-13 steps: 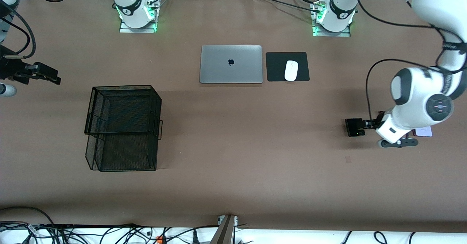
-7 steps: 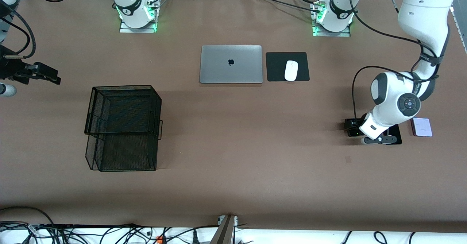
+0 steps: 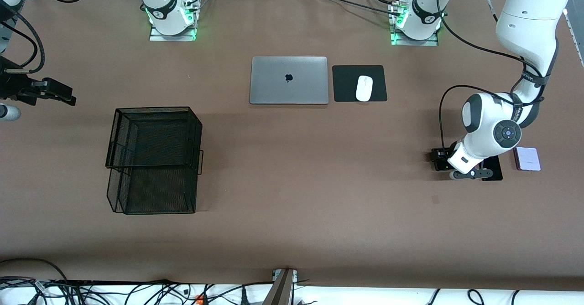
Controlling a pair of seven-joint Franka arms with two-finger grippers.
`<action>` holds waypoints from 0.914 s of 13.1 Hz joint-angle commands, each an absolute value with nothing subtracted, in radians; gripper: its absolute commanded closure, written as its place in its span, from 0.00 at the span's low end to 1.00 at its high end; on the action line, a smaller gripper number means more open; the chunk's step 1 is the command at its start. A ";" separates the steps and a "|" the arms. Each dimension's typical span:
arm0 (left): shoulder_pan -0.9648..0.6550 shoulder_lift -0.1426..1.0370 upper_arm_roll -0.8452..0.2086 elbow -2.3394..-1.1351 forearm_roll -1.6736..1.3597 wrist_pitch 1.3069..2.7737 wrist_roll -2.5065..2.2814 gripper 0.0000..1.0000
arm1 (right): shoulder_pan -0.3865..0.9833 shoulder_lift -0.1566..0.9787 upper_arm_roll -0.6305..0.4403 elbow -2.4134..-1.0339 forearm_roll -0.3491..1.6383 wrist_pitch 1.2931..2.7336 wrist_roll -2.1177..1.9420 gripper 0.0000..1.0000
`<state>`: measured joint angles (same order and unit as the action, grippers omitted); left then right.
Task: Place phones with both arms
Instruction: 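Grasp the small black flip phone with the left gripper, then carry the flip phone with the left gripper and set it near the laptop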
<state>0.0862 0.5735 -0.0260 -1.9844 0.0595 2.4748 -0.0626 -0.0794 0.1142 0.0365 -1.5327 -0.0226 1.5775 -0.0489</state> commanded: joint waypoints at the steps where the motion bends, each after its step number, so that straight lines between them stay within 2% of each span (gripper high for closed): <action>1: 0.089 0.555 -0.038 -1.980 0.083 2.445 -0.075 0.89 | -0.091 0.106 0.043 -1.540 -0.020 1.577 -0.066 0.00; 3: 0.069 0.516 -0.054 -1.933 0.081 2.360 -0.075 0.92 | -0.091 0.106 0.043 -1.540 -0.020 1.577 -0.064 0.00; 4: 0.061 0.502 -0.076 -1.872 0.081 2.258 -0.075 0.98 | -0.091 0.106 0.043 -1.540 -0.020 1.578 -0.064 0.00; 6: 0.054 0.505 -0.159 -1.714 0.069 2.049 -0.077 0.97 | -0.091 0.106 0.043 -1.542 -0.020 1.578 -0.064 0.00; 7: 0.031 0.509 -0.219 -1.648 0.068 1.990 -0.083 0.98 | -0.091 0.106 0.043 -1.540 -0.020 1.578 -0.066 0.00; 10: -0.166 0.595 -0.255 -1.534 0.063 1.986 -0.303 0.98 | -0.091 0.106 0.043 -1.542 -0.018 1.577 -0.064 0.00; 12: -0.318 0.713 -0.255 -1.423 0.058 2.009 -0.476 0.97 | -0.091 0.106 0.043 -1.540 -0.018 1.578 -0.064 0.00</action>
<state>-0.1963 0.5669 -0.2697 -1.5745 0.0580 2.0095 -0.3575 -0.0796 0.1143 0.0365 -1.5330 -0.0226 1.5775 -0.0490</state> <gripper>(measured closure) 0.207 0.000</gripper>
